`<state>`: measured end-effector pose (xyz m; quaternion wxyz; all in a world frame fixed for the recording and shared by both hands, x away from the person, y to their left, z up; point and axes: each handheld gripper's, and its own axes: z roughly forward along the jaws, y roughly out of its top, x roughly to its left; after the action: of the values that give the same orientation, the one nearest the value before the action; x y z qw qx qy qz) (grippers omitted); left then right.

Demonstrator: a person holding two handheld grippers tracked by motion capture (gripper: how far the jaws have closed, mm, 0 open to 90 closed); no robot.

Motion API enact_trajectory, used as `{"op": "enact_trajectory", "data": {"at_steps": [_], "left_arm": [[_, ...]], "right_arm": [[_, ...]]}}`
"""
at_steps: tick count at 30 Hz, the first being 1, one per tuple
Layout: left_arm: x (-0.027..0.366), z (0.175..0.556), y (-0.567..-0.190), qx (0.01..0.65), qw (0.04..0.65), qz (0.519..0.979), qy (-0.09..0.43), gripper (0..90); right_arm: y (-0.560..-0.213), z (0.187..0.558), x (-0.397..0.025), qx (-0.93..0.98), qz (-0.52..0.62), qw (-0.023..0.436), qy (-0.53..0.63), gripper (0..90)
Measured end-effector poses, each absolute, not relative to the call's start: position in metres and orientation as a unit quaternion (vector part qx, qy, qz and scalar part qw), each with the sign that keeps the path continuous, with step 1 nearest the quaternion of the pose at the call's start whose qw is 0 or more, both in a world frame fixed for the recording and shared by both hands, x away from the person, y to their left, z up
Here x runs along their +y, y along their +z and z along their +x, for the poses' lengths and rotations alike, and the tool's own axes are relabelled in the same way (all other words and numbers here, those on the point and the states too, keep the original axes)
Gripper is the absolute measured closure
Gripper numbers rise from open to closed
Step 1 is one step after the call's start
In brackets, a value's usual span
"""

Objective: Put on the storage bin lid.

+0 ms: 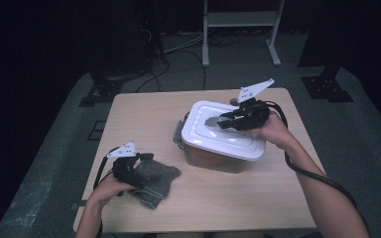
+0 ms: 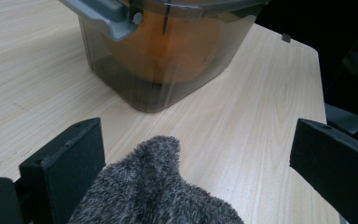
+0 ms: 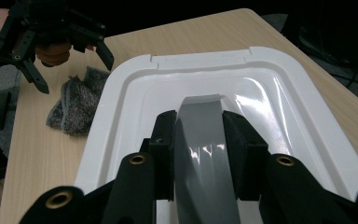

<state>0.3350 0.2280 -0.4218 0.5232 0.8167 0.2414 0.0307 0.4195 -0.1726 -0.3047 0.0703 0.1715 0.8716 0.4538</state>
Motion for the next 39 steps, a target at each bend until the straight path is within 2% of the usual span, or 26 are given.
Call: {"op": "enact_trajectory", "data": {"at_steps": [34, 36, 39], "left_arm": [[0.232, 0.335, -0.423, 0.247, 0.52, 0.817, 0.032, 2.4], [0.232, 0.334, -0.423, 0.246, 0.52, 0.817, 0.032, 2.4], [0.232, 0.334, -0.423, 0.246, 0.521, 0.817, 0.032, 2.4]], "right_arm": [[-0.336, 0.441, -0.152, 0.885, 0.148, 0.035, 0.439, 65.3], [-0.337, 0.441, -0.153, 0.884, 0.149, 0.034, 0.442, 64.7], [-0.337, 0.441, -0.155, 0.881, 0.155, 0.03, 0.445, 58.2]]}}
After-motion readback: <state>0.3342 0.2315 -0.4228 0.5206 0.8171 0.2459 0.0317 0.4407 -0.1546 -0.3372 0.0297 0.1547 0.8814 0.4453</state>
